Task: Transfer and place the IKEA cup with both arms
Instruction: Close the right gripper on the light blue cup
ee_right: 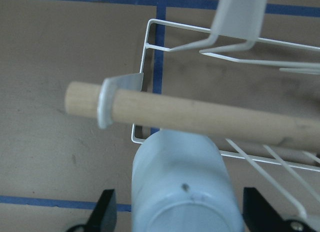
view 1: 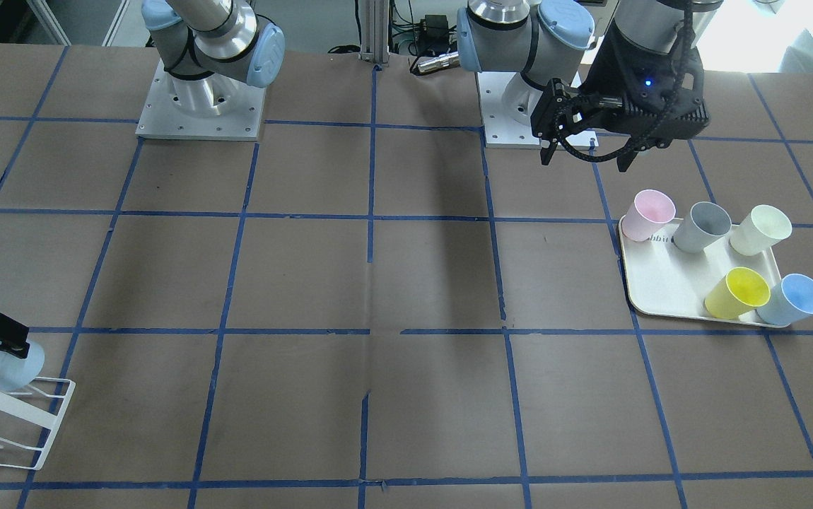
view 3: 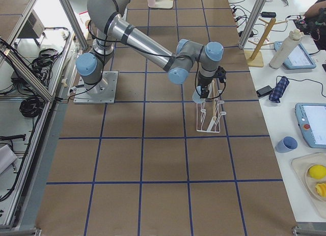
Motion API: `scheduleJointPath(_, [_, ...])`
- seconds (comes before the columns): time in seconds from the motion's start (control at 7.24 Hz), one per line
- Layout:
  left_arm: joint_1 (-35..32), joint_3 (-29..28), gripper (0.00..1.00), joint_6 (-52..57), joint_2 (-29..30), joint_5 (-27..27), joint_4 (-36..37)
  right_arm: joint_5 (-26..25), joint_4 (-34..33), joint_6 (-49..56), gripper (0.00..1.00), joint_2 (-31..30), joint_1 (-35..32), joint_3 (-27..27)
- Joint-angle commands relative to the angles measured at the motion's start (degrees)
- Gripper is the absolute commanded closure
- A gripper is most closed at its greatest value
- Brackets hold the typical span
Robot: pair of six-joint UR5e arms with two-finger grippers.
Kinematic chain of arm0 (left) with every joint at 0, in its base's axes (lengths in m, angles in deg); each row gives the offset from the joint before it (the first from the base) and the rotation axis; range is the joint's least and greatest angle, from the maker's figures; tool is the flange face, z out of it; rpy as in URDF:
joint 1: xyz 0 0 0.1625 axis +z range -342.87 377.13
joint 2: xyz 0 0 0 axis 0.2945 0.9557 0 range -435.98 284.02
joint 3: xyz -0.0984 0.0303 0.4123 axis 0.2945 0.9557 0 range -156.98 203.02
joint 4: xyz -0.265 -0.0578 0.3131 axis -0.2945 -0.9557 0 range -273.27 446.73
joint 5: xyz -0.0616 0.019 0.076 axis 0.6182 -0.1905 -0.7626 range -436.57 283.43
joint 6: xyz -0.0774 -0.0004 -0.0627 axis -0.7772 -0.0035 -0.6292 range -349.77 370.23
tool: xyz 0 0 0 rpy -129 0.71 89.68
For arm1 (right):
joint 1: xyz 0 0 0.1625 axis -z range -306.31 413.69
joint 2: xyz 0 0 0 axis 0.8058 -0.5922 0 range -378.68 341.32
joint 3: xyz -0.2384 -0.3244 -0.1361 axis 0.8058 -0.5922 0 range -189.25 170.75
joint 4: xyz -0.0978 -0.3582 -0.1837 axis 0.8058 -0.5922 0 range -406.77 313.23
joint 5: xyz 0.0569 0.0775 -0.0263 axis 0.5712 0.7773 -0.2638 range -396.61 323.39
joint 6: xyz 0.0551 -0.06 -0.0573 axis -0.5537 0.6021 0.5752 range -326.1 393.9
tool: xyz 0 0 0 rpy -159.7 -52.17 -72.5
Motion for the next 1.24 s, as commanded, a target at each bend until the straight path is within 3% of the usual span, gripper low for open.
scheduleJointPath(0.0, [0.0,0.0,0.0,0.0,0.0,0.0,0.0,0.2,0.0,0.0,0.3,0.0,0.0,0.0])
scheduleJointPath(0.14, [0.0,0.0,0.0,0.0,0.1,-0.1,0.1,0.2,0.0,0.0,0.41,-0.1,0.0,-0.1])
scheduleJointPath(0.41, [0.0,0.0,0.0,0.0,0.0,0.0,0.1,0.4,0.2,0.0,0.52,-0.4,0.0,-0.9])
scheduleJointPath(0.69, [0.0,-0.2,0.0,0.0,0.1,0.0,0.1,0.3,1.5,0.0,0.52,-2.3,0.0,-2.8])
scheduleJointPath(1.11, [0.1,-0.1,0.0,0.0,0.0,0.1,0.1,0.5,13.9,0.0,0.51,-11.8,-0.1,-4.2])
